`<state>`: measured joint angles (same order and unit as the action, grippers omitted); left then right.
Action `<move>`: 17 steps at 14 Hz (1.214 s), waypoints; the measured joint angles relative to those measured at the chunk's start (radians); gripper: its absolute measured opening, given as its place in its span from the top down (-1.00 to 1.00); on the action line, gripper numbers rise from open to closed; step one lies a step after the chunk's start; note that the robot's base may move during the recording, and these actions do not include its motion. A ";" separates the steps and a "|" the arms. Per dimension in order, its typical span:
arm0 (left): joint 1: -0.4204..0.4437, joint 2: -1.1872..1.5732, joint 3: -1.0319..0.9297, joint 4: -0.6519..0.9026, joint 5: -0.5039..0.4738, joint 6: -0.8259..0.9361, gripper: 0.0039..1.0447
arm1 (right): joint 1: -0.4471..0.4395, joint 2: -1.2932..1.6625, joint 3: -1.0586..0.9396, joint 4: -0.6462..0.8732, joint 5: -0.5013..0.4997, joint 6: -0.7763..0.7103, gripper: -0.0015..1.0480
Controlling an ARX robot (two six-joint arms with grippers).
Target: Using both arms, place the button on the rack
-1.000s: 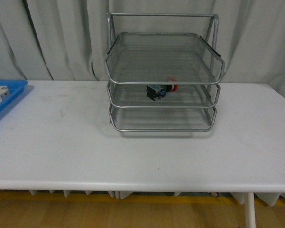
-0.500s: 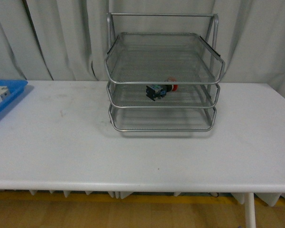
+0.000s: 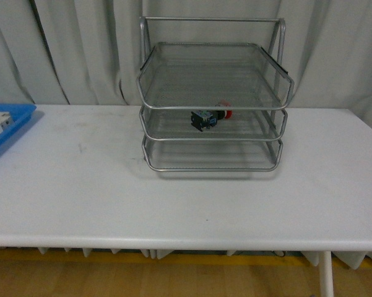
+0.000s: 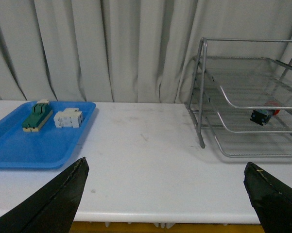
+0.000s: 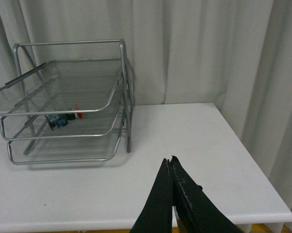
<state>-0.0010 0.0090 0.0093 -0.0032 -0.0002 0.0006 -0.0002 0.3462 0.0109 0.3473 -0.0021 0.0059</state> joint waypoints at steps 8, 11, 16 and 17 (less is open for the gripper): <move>0.000 0.000 0.000 0.000 0.000 0.000 -0.88 | 0.000 -0.193 0.000 -0.204 0.000 0.000 0.97; 0.000 0.000 0.000 0.000 0.000 0.000 -0.88 | 0.000 -0.343 0.000 -0.359 0.003 0.000 0.97; 0.000 0.000 0.000 0.000 0.000 0.000 -0.88 | 0.000 -0.342 0.000 -0.351 0.002 -0.001 0.87; 0.000 0.000 0.000 0.000 0.000 0.000 -0.88 | 0.000 -0.342 0.000 -0.351 0.002 -0.002 0.63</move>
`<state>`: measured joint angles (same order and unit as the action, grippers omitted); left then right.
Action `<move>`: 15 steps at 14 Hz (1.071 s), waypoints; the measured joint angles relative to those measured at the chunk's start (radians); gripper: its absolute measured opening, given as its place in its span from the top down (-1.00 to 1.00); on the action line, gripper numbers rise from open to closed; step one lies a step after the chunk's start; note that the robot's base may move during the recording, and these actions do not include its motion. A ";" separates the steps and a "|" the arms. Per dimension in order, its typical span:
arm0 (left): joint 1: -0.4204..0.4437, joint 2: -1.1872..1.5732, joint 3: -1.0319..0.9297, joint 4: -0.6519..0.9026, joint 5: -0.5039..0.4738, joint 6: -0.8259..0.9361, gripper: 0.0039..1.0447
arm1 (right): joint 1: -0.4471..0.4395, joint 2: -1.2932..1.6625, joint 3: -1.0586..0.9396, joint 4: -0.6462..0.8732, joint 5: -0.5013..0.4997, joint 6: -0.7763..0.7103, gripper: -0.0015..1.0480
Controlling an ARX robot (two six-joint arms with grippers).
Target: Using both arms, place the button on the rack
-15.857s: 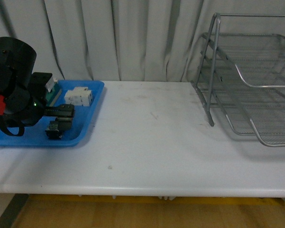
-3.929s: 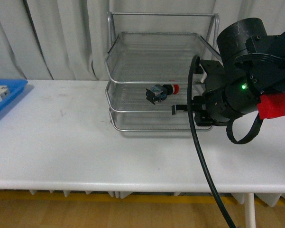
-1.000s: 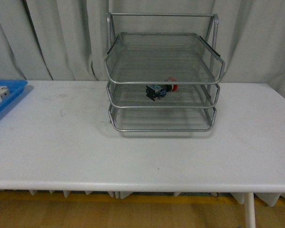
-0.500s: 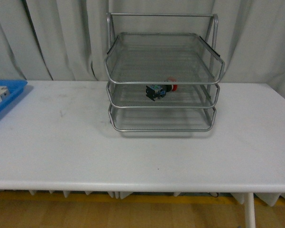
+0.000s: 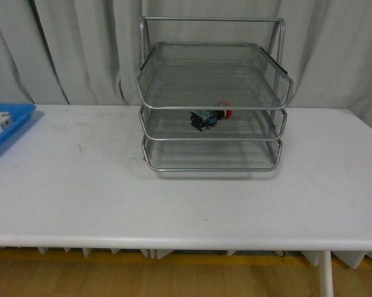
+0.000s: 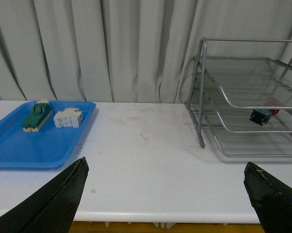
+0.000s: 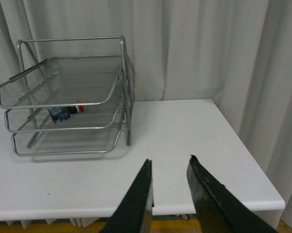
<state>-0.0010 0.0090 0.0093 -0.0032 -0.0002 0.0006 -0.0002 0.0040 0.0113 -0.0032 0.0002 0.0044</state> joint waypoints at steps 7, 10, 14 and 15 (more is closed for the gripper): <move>0.000 0.000 0.000 0.000 0.000 0.000 -0.88 | 0.000 0.000 0.000 0.000 0.000 0.000 -0.90; 0.000 0.000 0.000 0.000 0.000 0.000 -0.88 | 0.000 0.000 0.000 0.000 0.000 0.000 -0.87; 0.000 0.000 0.000 0.000 0.000 0.000 -0.88 | 0.000 0.000 0.000 0.000 0.000 0.000 -0.87; 0.000 0.000 0.000 0.000 0.000 0.000 -0.88 | 0.000 0.000 0.000 0.000 0.000 0.000 -0.87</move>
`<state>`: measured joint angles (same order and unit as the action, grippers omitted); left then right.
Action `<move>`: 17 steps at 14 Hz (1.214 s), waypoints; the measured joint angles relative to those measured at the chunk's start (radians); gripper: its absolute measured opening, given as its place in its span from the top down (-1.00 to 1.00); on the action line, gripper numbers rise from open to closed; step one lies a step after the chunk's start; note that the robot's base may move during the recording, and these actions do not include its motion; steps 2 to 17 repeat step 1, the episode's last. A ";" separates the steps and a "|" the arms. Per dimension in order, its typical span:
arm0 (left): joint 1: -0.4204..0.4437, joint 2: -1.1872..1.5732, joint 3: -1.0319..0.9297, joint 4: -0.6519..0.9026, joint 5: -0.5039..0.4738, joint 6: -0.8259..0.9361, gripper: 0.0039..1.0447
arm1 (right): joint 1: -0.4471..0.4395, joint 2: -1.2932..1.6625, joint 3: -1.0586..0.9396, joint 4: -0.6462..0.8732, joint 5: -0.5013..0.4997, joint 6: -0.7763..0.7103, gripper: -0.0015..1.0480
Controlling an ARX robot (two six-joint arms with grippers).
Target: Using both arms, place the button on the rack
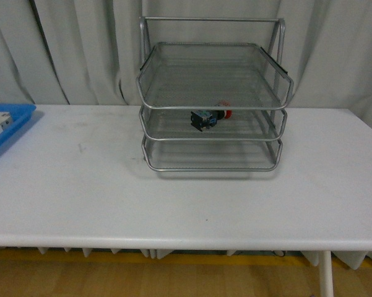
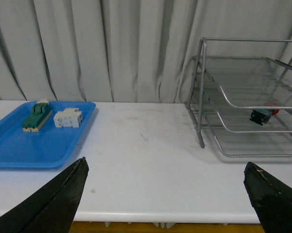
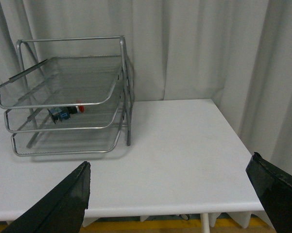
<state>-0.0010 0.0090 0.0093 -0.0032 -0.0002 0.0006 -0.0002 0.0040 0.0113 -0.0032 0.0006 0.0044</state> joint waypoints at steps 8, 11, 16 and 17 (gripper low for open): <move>0.000 0.000 0.000 0.000 0.000 0.000 -0.88 | 0.000 0.000 0.000 0.000 0.000 0.000 -0.87; 0.000 0.000 0.000 0.000 0.000 0.000 -0.88 | 0.000 0.000 0.000 0.000 0.000 0.000 -0.87; 0.000 0.000 0.000 0.000 0.000 0.000 -0.88 | 0.000 0.000 0.000 0.000 0.000 0.000 -0.87; 0.000 0.000 0.000 0.000 0.000 0.000 -0.88 | 0.000 0.000 0.000 0.000 0.000 0.000 -0.87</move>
